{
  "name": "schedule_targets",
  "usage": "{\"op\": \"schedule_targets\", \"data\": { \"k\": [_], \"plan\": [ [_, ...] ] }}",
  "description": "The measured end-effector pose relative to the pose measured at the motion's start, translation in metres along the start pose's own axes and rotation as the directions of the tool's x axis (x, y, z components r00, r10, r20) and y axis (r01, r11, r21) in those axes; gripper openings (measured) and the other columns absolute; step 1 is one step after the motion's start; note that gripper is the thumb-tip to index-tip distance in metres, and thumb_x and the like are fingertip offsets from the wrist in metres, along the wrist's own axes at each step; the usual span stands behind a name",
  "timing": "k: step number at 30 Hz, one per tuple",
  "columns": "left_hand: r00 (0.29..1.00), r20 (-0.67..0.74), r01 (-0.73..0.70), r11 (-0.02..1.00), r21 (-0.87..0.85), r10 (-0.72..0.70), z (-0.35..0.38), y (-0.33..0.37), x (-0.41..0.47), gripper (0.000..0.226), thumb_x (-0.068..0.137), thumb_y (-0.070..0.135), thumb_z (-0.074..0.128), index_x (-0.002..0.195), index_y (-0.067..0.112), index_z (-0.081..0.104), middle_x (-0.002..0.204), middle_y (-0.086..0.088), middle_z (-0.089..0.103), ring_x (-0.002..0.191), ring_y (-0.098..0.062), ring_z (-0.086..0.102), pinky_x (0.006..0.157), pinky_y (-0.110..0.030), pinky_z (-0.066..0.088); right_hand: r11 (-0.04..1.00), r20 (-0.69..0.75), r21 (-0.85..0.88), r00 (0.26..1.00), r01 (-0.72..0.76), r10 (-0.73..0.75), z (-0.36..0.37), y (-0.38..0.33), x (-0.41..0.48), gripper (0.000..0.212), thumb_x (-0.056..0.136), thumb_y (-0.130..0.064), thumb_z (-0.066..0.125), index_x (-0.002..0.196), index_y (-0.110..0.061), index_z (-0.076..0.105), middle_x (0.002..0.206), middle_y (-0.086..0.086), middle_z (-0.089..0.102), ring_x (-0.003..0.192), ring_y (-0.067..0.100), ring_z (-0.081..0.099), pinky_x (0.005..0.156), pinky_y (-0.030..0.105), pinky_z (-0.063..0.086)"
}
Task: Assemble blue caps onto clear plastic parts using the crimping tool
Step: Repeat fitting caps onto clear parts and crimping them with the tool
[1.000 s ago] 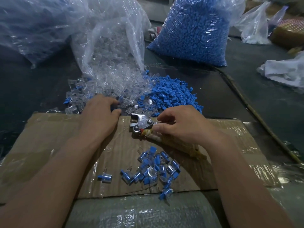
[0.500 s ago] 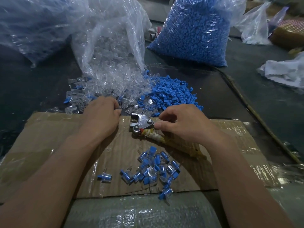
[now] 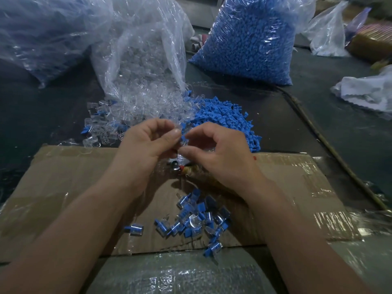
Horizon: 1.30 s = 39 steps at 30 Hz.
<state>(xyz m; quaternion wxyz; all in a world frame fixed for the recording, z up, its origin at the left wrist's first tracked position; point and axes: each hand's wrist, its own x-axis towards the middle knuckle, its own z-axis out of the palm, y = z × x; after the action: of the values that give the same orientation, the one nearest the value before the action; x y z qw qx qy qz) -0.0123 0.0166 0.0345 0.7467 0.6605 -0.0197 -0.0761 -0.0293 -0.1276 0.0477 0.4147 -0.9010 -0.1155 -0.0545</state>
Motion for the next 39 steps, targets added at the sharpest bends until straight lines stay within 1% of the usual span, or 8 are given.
{"op": "schedule_targets", "data": {
  "k": [4, 8, 11, 17, 25, 29, 33, 39],
  "plan": [
    [1.0, 0.028, 0.012, 0.997, -0.074, -0.01, 0.0042, -0.0033, 0.0006, 0.023, 0.062, 0.017, 0.061, 0.082, 0.008, 0.059, 0.073, -0.006, 0.063, 0.064, -0.011, 0.064, 0.061, -0.021, 0.056, 0.998, -0.081, 0.048, 0.996, 0.034, -0.03, 0.0078, -0.0005, -0.0006, 0.021, 0.073, -0.025, 0.074, 0.09, -0.013, 0.067, 0.08, -0.002, 0.067, 0.075, 0.01, 0.063, 0.074, 0.033, 0.053],
    [0.998, 0.057, 0.03, 0.982, -0.186, -0.02, 0.0029, -0.0038, 0.0034, 0.021, 0.061, 0.013, 0.061, 0.08, 0.006, 0.056, 0.063, -0.001, 0.066, 0.059, -0.009, 0.065, 0.056, -0.017, 0.053, 0.995, -0.129, 0.078, 0.99, 0.063, -0.052, 0.006, 0.0014, -0.0002, 0.012, 0.077, -0.016, 0.072, 0.089, -0.013, 0.07, 0.079, -0.002, 0.068, 0.075, 0.01, 0.064, 0.074, 0.031, 0.053],
    [1.0, 0.01, -0.003, 0.995, -0.096, 0.004, 0.0004, -0.0052, 0.0035, 0.022, 0.056, 0.015, 0.065, 0.076, 0.008, 0.058, 0.065, -0.002, 0.067, 0.063, -0.011, 0.065, 0.06, -0.019, 0.055, 0.994, -0.157, 0.105, 0.987, 0.036, -0.019, 0.004, 0.0045, 0.0015, 0.01, 0.082, -0.014, 0.066, 0.092, -0.015, 0.067, 0.078, -0.013, 0.063, 0.076, 0.002, 0.061, 0.076, 0.023, 0.052],
    [1.0, 0.012, -0.024, 0.999, -0.042, 0.025, 0.0008, -0.0033, 0.0017, 0.035, 0.053, 0.011, 0.065, 0.087, 0.018, 0.063, 0.072, -0.003, 0.062, 0.066, -0.011, 0.062, 0.063, -0.02, 0.055, 0.988, -0.184, 0.145, 0.983, 0.047, -0.019, 0.001, 0.0034, 0.0001, 0.024, 0.087, -0.005, 0.057, 0.084, -0.029, 0.055, 0.082, -0.011, 0.062, 0.079, 0.005, 0.063, 0.075, 0.024, 0.053],
    [0.996, 0.054, -0.073, 0.997, 0.019, 0.071, 0.001, -0.0028, -0.0006, 0.033, 0.055, 0.012, 0.064, 0.086, 0.023, 0.067, 0.068, 0.003, 0.066, 0.067, -0.008, 0.063, 0.061, -0.016, 0.053, 0.982, -0.256, 0.121, 0.96, 0.147, -0.112, -0.0001, 0.0012, -0.0003, 0.032, 0.093, -0.002, 0.042, 0.114, -0.02, 0.058, 0.093, -0.006, 0.051, 0.079, 0.004, 0.059, 0.073, 0.015, 0.05],
    [0.996, 0.028, -0.091, 0.995, 0.05, 0.09, 0.0015, -0.0021, -0.0003, 0.032, 0.056, 0.009, 0.066, 0.085, 0.022, 0.066, 0.067, 0.004, 0.068, 0.067, -0.008, 0.064, 0.061, -0.017, 0.053, 0.98, -0.251, 0.177, 0.967, 0.091, -0.044, -0.0011, 0.0005, -0.0002, 0.03, 0.093, -0.006, 0.044, 0.091, -0.036, 0.04, 0.09, -0.01, 0.053, 0.079, 0.0, 0.061, 0.071, 0.017, 0.051],
    [0.995, 0.009, -0.1, 0.992, 0.073, 0.1, 0.0003, -0.0027, 0.0, 0.038, 0.061, 0.002, 0.068, 0.092, 0.023, 0.064, 0.066, 0.006, 0.067, 0.066, -0.007, 0.064, 0.063, -0.018, 0.054, 0.986, -0.251, 0.152, 0.968, 0.067, -0.027, 0.0008, 0.0013, 0.0002, 0.022, 0.092, -0.005, 0.047, 0.089, -0.027, 0.047, 0.093, -0.006, 0.056, 0.082, 0.003, 0.062, 0.077, 0.025, 0.052],
    [0.993, -0.019, -0.118, 0.99, 0.075, 0.12, 0.0045, 0.0009, -0.0019, 0.023, 0.057, 0.002, 0.069, 0.076, 0.012, 0.064, 0.066, 0.004, 0.066, 0.06, -0.005, 0.062, 0.062, -0.015, 0.053, 0.997, -0.225, 0.003, 0.972, 0.073, -0.071, 0.0018, 0.0051, 0.0007, 0.021, 0.084, -0.008, 0.063, 0.103, -0.016, 0.066, 0.088, -0.013, 0.049, 0.08, -0.004, 0.051, 0.076, 0.005, 0.041]
  ]
}}
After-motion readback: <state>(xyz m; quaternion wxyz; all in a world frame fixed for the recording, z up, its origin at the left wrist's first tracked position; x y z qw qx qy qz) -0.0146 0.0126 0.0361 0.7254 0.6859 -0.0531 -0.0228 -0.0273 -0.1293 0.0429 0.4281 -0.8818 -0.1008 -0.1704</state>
